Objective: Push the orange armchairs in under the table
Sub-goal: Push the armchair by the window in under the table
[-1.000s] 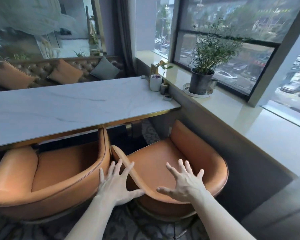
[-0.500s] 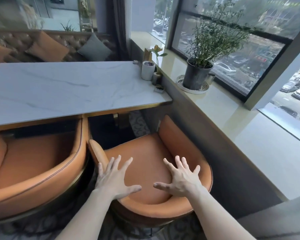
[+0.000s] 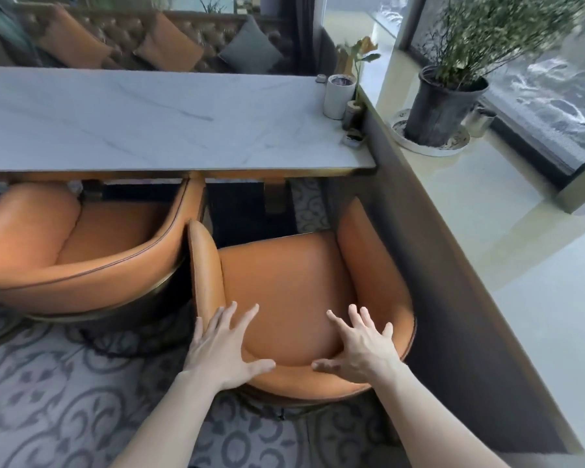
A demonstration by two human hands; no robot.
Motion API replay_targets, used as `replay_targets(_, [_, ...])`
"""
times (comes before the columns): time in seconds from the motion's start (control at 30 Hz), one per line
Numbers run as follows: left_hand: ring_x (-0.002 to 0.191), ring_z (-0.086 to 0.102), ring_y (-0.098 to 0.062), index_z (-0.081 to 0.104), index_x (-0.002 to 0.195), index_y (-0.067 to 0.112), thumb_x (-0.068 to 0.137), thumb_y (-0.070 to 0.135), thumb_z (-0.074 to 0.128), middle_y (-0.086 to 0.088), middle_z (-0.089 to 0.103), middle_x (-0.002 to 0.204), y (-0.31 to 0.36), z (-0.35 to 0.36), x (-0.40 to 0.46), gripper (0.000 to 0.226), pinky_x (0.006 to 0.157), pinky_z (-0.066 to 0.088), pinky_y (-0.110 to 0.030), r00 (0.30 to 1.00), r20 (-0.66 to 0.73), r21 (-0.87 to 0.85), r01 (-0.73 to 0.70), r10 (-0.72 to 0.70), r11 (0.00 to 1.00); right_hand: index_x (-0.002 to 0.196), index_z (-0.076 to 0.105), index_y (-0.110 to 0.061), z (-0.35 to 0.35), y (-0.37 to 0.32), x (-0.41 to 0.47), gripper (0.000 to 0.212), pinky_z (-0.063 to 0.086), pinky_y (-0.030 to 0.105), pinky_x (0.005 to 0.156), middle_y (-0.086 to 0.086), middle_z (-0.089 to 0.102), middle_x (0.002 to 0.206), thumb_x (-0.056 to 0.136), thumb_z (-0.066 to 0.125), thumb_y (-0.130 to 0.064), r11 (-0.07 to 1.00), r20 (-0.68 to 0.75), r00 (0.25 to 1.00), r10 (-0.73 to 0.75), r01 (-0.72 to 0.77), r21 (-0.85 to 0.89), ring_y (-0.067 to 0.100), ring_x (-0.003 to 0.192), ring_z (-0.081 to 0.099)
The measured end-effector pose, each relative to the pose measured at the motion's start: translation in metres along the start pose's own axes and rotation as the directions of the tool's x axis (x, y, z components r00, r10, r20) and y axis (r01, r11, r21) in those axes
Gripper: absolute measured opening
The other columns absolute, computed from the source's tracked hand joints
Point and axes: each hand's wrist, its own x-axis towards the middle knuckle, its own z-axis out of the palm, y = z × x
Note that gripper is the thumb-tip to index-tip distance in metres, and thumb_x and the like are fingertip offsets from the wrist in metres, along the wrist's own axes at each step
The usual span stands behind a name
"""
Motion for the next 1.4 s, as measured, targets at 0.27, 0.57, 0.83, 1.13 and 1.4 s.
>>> replay_targets(0.27, [0.149,-0.005,-0.022,-0.008,0.149,0.048,0.067,0.087,0.05,0.0,-0.004,0.164,0.037,0.068,-0.011,0.108,0.12,0.0,-0.05,0.996,0.094,-0.01,-0.005,0.006,1.0,0.16,0.006,-0.041,0.054,0.044,0.002,0.118,0.017,0.065,0.12,0.007,-0.001,0.171,0.07,0.072,-0.078,0.993,0.065,0.991,-0.121,0.122,-0.011,0.027,0.156,-0.006])
replay_targets(0.57, [0.149,-0.002,-0.021,0.006,0.151,0.048,0.079,0.073,0.056,0.003,0.005,0.164,0.044,0.116,-0.003,0.091,0.12,0.003,-0.048,0.993,0.116,-0.048,-0.029,0.035,0.998,0.158,0.025,-0.036,0.09,0.06,0.001,0.081,0.023,0.061,0.118,0.007,0.026,0.163,0.092,0.068,-0.051,0.981,0.021,0.981,-0.191,0.192,-0.037,0.03,0.153,0.008])
replay_targets(0.83, [0.148,0.012,-0.019,0.024,0.148,0.047,0.091,0.051,0.06,0.008,0.023,0.16,0.043,0.135,-0.001,0.067,0.12,0.013,-0.041,0.998,0.038,-0.109,-0.054,0.059,0.993,0.155,0.034,-0.035,0.098,0.056,0.011,0.078,0.035,0.06,0.11,0.009,0.04,0.15,0.088,0.064,-0.064,0.978,-0.046,0.982,-0.183,0.177,-0.111,0.032,0.147,0.022])
replay_targets(1.13, [0.147,0.019,-0.024,0.028,0.147,0.046,0.092,0.054,0.05,0.005,0.033,0.157,0.031,0.12,0.032,0.06,0.118,0.013,-0.044,0.994,-0.002,-0.04,-0.107,0.107,0.993,0.141,0.055,-0.024,0.098,0.053,0.043,0.077,0.05,0.072,0.086,0.022,0.057,0.132,0.078,0.074,-0.064,0.959,-0.085,0.976,-0.201,0.179,-0.22,0.046,0.132,0.047])
replay_targets(1.4, [0.107,0.067,-0.03,0.059,0.125,0.041,0.057,0.059,0.085,-0.001,0.071,0.114,0.021,0.129,0.031,0.075,0.079,0.059,-0.049,0.972,0.13,0.115,-0.21,0.195,0.971,0.13,0.063,-0.027,0.11,0.061,0.043,0.08,0.057,0.064,0.067,0.019,0.066,0.118,0.075,0.035,-0.079,0.959,-0.071,0.972,-0.224,0.207,-0.195,0.043,0.116,0.063])
